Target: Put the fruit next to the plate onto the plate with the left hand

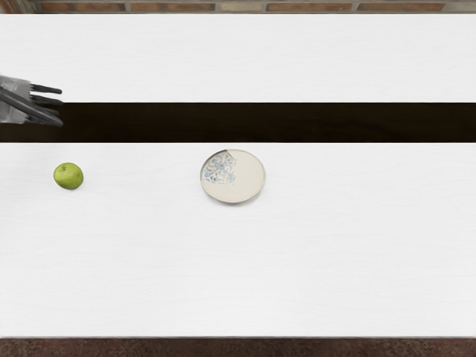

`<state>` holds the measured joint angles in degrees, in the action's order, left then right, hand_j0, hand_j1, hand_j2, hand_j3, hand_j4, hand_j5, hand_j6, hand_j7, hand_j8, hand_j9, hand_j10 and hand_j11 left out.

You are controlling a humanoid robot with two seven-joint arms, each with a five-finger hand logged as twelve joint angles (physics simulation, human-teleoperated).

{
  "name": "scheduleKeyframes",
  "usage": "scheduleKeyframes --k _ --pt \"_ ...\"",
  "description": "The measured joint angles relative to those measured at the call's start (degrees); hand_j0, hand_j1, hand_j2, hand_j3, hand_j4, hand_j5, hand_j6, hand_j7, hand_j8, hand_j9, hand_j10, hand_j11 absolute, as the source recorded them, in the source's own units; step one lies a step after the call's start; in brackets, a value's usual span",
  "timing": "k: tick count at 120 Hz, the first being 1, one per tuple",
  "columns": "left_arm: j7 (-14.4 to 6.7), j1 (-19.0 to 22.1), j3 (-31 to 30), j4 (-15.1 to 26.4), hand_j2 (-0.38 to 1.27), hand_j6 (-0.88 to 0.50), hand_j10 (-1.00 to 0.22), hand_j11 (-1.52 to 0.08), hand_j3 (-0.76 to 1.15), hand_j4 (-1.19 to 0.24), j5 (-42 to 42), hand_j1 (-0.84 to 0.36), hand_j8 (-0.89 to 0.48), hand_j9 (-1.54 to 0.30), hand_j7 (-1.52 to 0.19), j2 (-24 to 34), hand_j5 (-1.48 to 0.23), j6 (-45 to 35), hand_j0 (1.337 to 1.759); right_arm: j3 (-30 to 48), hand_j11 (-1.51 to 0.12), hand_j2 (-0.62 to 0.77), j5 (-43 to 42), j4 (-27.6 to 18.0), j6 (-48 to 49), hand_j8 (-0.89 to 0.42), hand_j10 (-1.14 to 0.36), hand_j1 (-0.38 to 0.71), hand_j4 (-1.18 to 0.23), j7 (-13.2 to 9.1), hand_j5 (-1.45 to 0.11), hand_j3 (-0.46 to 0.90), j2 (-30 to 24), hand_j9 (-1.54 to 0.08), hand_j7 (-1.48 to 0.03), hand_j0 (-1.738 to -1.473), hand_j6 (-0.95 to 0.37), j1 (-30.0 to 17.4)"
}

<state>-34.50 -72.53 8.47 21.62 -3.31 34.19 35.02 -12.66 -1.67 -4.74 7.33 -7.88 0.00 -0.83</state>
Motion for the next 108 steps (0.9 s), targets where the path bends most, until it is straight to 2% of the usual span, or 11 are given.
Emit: scheduleKeyframes --k 53,63,70,78,91,100,108 --pt "-0.49 0.54 0.04 0.01 0.00 0.00 0.00 0.00 0.00 0.00 0.41 0.35 0.00 0.00 0.00 0.71 0.00 0.00 1.658 0.01 0.00 0.00 0.08 0.06 -0.12 0.00 0.00 -0.35 0.00 0.49 0.00 0.00 0.00 0.00 0.00 -1.658 0.00 -0.30" --pt "-0.50 -0.71 -0.57 3.37 0.00 0.00 0.00 0.00 0.00 0.00 0.28 0.35 0.00 0.00 0.00 6.68 0.00 0.01 1.658 0.01 0.00 0.00 0.09 0.06 -0.12 0.00 0.00 -0.35 0.00 0.49 0.00 0.00 0.00 0.00 0.00 -1.658 0.00 -0.31" --pt "-0.50 -4.65 -3.43 7.43 0.00 0.00 0.00 0.00 0.00 0.00 0.18 0.35 0.00 0.00 0.00 8.34 0.00 0.02 1.658 0.01 0.00 0.00 0.09 0.06 -0.12 0.00 0.00 -0.35 0.00 0.48 0.00 0.00 0.00 0.00 0.00 -1.658 0.00 -0.31" --pt "-0.50 -7.09 -7.15 10.26 0.00 0.00 0.00 0.00 0.00 0.00 0.21 0.35 0.00 0.00 0.00 8.51 0.00 0.01 1.658 0.01 0.00 0.00 0.08 0.05 -0.12 0.00 0.00 -0.35 0.00 0.49 0.00 0.00 0.00 0.00 0.00 -1.658 0.00 -0.31" --pt "-0.50 -8.81 -12.28 12.33 0.00 0.00 0.00 0.00 0.00 0.00 0.65 0.35 0.00 0.00 0.00 7.92 0.00 0.01 1.658 0.01 0.00 0.00 0.08 0.06 -0.12 0.00 0.00 -0.35 0.00 0.49 0.00 0.00 0.00 0.00 0.00 -1.658 0.00 -0.31" --pt "-0.50 -12.98 -17.71 13.27 0.00 0.00 0.00 0.00 0.00 0.00 1.36 0.35 0.00 0.00 0.00 6.52 0.00 0.00 1.658 0.01 0.00 0.00 0.08 0.06 -0.12 0.00 0.00 -0.35 0.00 0.49 0.00 0.00 0.00 0.00 0.00 -1.658 0.00 -0.31" --pt "-0.50 -14.42 -22.42 14.79 0.00 0.00 0.00 0.00 0.00 0.00 1.71 0.35 0.00 0.00 0.00 6.07 0.00 0.00 1.658 0.01 0.00 0.00 0.08 0.07 -0.12 0.00 0.00 -0.35 0.00 0.49 0.00 0.00 0.00 0.00 0.00 -1.658 0.00 -0.31"
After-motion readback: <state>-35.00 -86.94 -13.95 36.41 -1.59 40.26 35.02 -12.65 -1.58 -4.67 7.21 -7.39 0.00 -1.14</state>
